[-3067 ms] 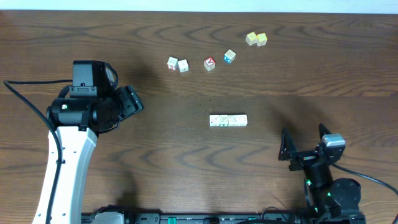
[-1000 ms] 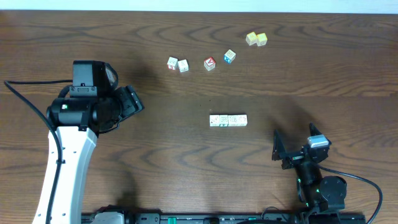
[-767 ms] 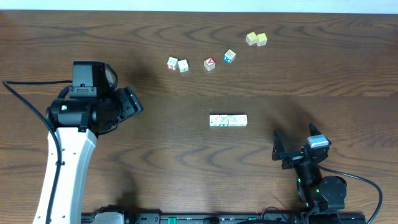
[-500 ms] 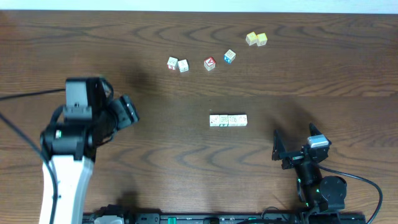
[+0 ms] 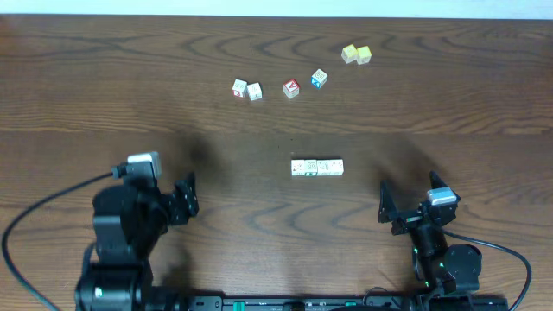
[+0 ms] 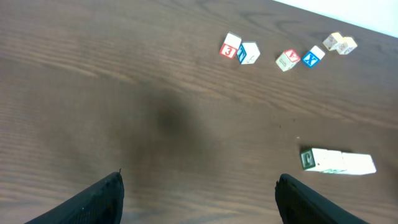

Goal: Lift 4 blocks

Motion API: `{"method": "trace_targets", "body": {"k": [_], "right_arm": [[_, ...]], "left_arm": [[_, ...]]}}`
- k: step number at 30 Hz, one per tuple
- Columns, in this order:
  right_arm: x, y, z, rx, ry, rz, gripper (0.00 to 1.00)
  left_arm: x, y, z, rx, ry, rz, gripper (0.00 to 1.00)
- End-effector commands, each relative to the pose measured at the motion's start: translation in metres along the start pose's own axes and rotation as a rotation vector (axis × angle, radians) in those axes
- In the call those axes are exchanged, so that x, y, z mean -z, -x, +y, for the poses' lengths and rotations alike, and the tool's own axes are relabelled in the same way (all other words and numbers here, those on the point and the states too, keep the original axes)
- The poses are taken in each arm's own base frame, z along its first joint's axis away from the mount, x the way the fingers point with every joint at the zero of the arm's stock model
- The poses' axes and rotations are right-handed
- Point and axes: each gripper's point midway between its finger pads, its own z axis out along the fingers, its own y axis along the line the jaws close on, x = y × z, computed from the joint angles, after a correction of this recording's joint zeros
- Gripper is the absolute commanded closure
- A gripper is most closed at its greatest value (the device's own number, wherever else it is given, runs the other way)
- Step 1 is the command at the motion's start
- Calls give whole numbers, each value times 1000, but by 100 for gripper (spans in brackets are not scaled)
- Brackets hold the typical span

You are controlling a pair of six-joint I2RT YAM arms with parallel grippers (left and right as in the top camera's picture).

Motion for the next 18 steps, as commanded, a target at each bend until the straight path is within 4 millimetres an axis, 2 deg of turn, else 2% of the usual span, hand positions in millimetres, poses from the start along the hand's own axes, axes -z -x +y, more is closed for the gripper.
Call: {"method": "trace_targets", "body": {"k": [1, 18], "right_arm": [[0, 0, -3, 15, -12, -2, 1], [0, 0, -3, 15, -12, -2, 1]], "left_arm": [[8, -11, -1, -75, -27, -69, 21], [34, -2, -12, -181, -74, -217, 21]]}}
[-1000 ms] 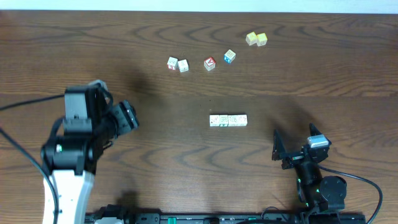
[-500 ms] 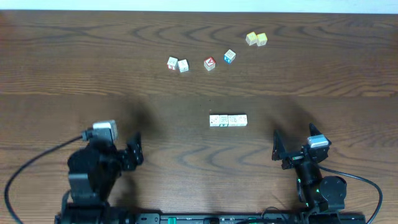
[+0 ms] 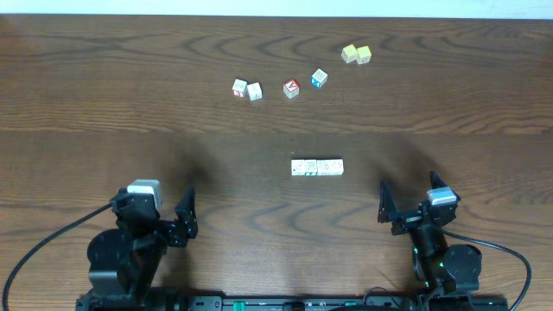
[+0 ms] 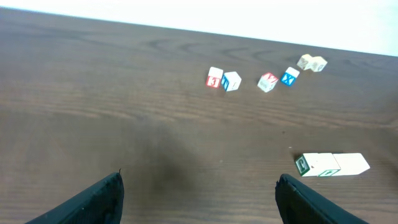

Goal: Lift 4 blocks

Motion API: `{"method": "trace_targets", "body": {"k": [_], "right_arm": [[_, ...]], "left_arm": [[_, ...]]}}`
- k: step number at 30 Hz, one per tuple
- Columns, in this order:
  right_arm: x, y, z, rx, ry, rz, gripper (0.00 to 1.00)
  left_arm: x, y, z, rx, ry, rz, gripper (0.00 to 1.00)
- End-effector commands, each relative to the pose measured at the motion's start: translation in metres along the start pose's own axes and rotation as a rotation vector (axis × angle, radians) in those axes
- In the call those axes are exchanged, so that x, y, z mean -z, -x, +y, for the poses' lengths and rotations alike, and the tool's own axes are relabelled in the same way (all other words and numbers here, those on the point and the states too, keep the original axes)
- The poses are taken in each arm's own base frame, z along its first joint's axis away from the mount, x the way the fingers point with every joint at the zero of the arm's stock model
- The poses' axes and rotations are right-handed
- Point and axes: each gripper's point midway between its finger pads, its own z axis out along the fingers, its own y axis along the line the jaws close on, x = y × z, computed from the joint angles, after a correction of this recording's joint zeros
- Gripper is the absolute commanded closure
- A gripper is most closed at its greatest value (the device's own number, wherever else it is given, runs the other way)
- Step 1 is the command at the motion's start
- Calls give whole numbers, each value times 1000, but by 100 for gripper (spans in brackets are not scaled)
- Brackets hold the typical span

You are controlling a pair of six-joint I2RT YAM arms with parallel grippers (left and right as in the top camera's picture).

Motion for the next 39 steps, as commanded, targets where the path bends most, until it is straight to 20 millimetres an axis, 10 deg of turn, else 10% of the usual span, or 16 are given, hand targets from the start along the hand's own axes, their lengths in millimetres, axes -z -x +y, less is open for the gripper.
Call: {"method": "trace_targets", "body": {"k": [1, 39], "right_arm": [[0, 0, -3, 15, -12, -2, 1], [0, 0, -3, 15, -12, -2, 1]], "left_arm": [[3, -1, -3, -45, -20, -28, 21], [-5, 12, -3, -96, -47, -295, 22]]}}
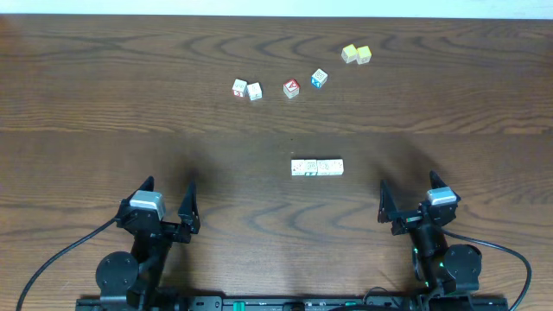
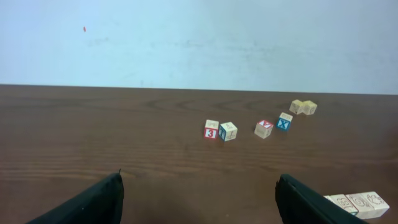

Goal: Lift 4 blocks

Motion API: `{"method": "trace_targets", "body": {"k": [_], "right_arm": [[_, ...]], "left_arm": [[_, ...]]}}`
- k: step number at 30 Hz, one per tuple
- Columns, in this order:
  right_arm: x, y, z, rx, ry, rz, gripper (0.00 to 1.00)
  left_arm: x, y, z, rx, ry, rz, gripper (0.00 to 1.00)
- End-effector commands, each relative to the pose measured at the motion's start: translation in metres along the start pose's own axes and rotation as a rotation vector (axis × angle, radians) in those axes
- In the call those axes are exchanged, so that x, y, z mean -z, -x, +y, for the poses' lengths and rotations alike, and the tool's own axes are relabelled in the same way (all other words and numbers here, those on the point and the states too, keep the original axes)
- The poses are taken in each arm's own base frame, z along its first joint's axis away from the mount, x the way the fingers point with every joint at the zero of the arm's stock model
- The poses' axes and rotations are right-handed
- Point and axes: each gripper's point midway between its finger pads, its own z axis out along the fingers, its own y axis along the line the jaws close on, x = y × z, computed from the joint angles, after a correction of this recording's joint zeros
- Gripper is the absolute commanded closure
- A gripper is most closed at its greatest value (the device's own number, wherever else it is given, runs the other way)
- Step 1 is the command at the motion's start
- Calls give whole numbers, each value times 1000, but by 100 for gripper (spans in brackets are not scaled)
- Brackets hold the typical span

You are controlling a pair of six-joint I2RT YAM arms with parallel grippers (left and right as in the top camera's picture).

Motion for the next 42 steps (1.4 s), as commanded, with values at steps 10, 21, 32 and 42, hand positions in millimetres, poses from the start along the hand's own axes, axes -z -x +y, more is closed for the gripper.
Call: {"method": "trace_targets", "body": {"k": [10, 21, 32, 42], "right_arm": [[0, 0, -3, 15, -12, -2, 1], [0, 0, -3, 15, -12, -1, 1], [0, 0, -3, 15, -12, -1, 1], [0, 0, -3, 15, -12, -2, 1]], "left_arm": [[-11, -3, 1, -20, -17, -73, 21], [-19, -13, 3, -26, -18, -98, 22], [-25, -16, 5, -40, -25, -175, 21], [-26, -18, 8, -37, -5, -165, 21]]}}
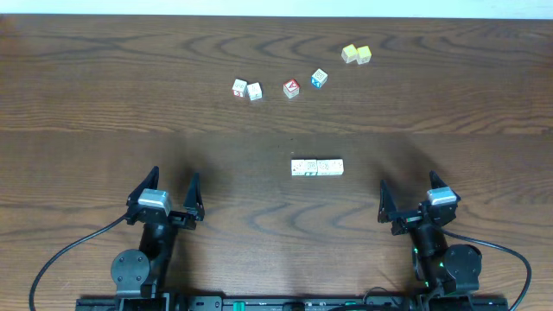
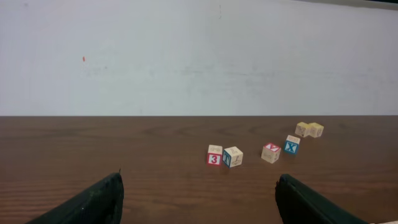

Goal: Lift 4 blocks

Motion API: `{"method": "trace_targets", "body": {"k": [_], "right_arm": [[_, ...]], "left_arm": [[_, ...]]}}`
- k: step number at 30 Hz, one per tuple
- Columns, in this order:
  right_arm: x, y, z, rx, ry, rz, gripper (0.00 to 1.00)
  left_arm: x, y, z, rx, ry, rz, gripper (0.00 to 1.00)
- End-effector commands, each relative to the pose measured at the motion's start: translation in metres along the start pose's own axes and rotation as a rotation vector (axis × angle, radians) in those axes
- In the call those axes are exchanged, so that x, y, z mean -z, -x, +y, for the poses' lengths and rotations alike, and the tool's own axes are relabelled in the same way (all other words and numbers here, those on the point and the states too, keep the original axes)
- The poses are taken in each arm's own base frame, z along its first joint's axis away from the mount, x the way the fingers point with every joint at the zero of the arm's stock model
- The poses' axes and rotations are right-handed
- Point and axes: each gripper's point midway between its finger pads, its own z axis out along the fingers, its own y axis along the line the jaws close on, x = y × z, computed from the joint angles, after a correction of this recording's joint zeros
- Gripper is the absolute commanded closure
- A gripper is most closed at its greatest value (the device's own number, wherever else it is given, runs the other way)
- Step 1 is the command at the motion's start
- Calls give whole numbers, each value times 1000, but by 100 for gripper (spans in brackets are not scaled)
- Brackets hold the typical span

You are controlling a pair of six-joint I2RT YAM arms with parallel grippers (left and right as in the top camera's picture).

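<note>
A short row of pale blocks (image 1: 317, 167) lies end to end at the table's middle; it is out of the left wrist view. Loose blocks stand farther back: a red "3" block (image 1: 239, 87) (image 2: 214, 155) touching a blue-edged one (image 1: 254, 91) (image 2: 233, 156), a red block (image 1: 291, 88) (image 2: 271, 152), a blue "X" block (image 1: 319, 79) (image 2: 291, 144) and a yellow pair (image 1: 355, 54) (image 2: 309, 129). My left gripper (image 1: 171, 192) (image 2: 199, 202) is open and empty near the front edge, well left of the row. My right gripper (image 1: 408, 197) is open and empty at front right.
The dark wooden table (image 1: 104, 104) ends at a pale wall (image 2: 186, 56) behind the blocks. Black cables (image 1: 60, 250) trail from both arm bases along the front edge.
My left arm has settled a little lower and nearer its base. Its wrist camera now looks more level, showing more wall, and the row of blocks has dropped out of its view.
My left arm first stood tall at the front left with its wrist looking down on the table. At each later moment it was folded further back and its view tilted up toward the wall. It stayed open and empty. The blocks and right arm have not moved.
</note>
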Motion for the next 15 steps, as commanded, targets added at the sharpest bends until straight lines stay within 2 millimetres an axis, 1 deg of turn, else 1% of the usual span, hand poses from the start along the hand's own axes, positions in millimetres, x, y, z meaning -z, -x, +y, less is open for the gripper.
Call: {"method": "trace_targets", "body": {"k": [1, 7, 10, 11, 15], "right_arm": [[0, 0, -3, 14, -12, -2, 1], [0, 0, -3, 14, -12, -2, 1], [0, 0, -3, 15, -12, -1, 1], [0, 0, -3, 14, -12, -1, 1], [0, 0, -3, 15, -12, -2, 1]], "left_arm": [[0, -3, 2, -5, 12, 8, 22], [2, -28, 9, 12, 48, 107, 22], [5, -45, 17, 22, 91, 176, 22], [6, -48, 18, 23, 97, 188, 21], [6, -48, 20, 22, 112, 186, 21]]}}
